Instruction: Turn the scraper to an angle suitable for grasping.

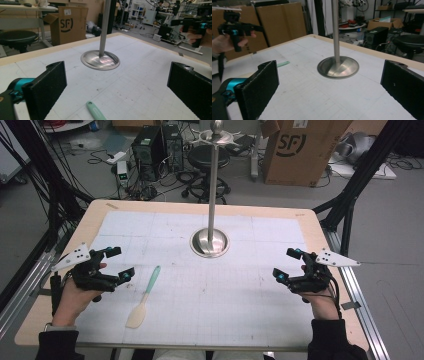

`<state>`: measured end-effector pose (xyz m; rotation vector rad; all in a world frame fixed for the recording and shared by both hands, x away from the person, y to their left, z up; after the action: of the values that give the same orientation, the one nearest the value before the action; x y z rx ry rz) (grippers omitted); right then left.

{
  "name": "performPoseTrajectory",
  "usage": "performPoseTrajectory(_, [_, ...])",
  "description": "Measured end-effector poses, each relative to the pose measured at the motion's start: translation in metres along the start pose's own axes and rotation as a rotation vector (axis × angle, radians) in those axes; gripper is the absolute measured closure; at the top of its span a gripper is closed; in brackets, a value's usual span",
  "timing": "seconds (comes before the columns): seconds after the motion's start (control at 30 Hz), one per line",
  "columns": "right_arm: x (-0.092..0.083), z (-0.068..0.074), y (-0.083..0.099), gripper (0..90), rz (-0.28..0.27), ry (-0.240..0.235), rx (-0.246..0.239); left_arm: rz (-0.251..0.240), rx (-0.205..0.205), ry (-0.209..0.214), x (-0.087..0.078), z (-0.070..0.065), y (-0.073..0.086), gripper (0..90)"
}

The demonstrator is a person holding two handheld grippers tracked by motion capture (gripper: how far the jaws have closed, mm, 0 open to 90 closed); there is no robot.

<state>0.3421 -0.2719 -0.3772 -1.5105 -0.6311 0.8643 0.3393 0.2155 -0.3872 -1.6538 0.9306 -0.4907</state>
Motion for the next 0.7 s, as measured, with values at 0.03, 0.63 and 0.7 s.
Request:
performPoseTrajectory(0.03, [0.000, 0.000, 0.000, 0.6, 0.000, 0.000, 0.000, 0.002, -0.005, 0.002, 0.000, 0.000, 0.001, 3.0])
performPoseTrajectory(0.63, [0.002, 0.001, 0.002, 0.6, -0.012, -0.025, 0.029, -0.005, 0.027, -0.149, 0.012, 0.015, 0.016, 34.4])
performPoseTrajectory(0.7, [0.002, 0.001, 0.002, 0.6, -0.014, -0.026, 0.031, 0.002, 0.010, -0.166, 0.012, 0.016, 0.019, 53.2])
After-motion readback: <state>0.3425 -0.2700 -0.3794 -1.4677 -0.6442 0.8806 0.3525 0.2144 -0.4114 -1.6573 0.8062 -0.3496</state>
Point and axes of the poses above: each handheld gripper's, and its own axes: x roughly forward along the jaws, y roughly out of its underside, z roughly to its left, the point moved 7 cm from there along x, roughly forward along the jaws, and after that the axes turned 9 degrees about -x, right-handed, at the moved point
